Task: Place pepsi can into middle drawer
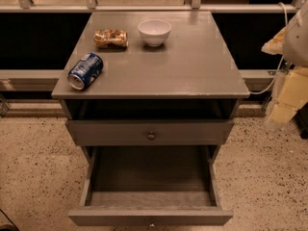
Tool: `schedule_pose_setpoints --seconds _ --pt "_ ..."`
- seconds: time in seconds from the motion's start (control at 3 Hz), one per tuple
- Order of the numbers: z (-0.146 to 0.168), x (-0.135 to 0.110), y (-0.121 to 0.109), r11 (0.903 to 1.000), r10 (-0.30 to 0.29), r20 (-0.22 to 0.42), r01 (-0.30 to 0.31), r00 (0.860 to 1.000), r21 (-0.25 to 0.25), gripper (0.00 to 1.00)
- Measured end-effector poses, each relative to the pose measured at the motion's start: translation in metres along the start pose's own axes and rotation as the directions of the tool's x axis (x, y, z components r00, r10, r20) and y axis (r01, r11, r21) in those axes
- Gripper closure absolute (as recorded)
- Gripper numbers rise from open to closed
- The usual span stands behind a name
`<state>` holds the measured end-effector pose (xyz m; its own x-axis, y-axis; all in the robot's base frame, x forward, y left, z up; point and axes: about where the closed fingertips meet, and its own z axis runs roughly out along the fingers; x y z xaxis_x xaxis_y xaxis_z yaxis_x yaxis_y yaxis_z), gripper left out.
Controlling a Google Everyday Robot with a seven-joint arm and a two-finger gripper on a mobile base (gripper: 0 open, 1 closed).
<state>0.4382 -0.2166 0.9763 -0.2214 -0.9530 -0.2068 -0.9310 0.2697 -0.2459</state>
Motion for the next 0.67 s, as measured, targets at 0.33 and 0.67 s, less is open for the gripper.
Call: schedule_pose_setpoints --seconds 0.33,0.67 --pt "0.000 0.000 0.000 1.0000 0.000 0.000 0.000 1.000 0.000 0.00" --pt "0.008 -0.026 -0.005 0.9981 -0.061 0.025 0.061 0.998 -0.011 0.00"
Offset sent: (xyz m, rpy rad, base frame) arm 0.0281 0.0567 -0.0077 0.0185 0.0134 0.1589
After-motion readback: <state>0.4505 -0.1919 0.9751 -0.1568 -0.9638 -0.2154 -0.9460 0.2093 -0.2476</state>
